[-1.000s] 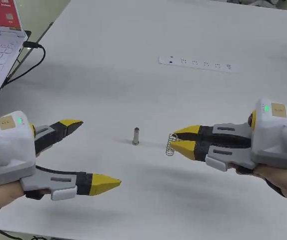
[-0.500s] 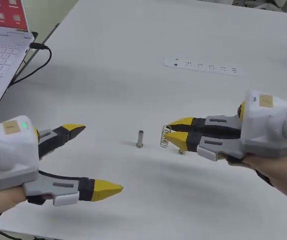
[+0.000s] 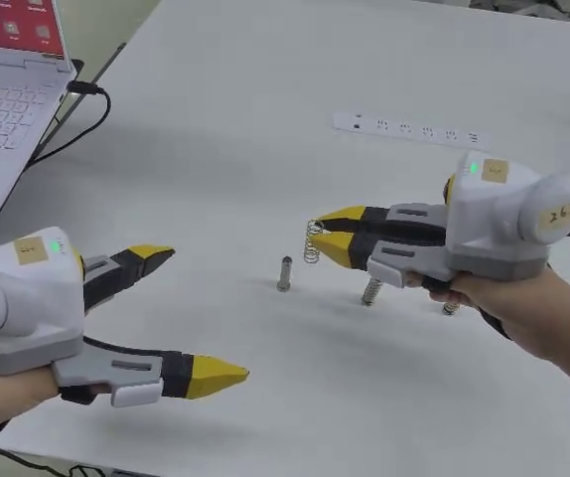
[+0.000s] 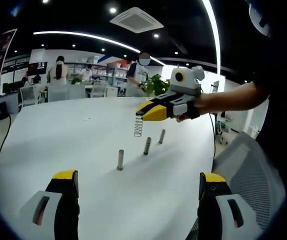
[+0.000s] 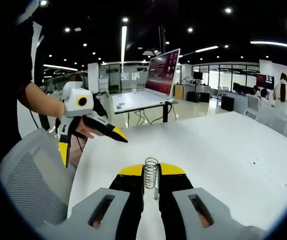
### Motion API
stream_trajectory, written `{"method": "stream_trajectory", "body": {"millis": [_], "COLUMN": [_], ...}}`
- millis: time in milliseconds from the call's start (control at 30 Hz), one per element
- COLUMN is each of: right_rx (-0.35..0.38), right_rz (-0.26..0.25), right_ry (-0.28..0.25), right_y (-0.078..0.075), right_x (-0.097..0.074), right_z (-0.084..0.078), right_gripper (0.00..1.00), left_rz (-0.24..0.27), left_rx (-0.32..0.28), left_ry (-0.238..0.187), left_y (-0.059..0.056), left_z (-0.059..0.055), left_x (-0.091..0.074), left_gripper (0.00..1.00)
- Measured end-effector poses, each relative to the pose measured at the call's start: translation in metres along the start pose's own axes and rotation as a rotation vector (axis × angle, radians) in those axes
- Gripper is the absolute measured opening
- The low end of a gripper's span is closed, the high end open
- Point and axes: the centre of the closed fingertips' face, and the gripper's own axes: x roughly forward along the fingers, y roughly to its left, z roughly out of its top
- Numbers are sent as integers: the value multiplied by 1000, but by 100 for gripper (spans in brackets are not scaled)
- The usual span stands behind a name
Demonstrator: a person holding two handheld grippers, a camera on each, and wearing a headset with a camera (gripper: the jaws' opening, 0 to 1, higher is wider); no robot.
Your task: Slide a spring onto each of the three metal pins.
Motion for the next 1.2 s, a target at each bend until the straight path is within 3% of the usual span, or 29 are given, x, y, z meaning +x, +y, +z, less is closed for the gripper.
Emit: {"method": "stream_trajectory", "body": {"millis": [167,567,1200], "right_rx": [8,41,80], "right_rz": [-13,-30,-40], "right_ry": [-6,34,65], "right_y": [-8,-14,-16], "right_x": [11,31,40], "right_z": [1,-17,-35], "right_gripper": [7,7,7], "left_rz": [2,31,45], "left_rx": [-4,-9,-26], "left_ry": [1,0,5], "left_y": [-1,7,11], "left_z": [-2,-5,-13], "left_x": [0,-8,-13], "left_gripper": [98,98,98]}}
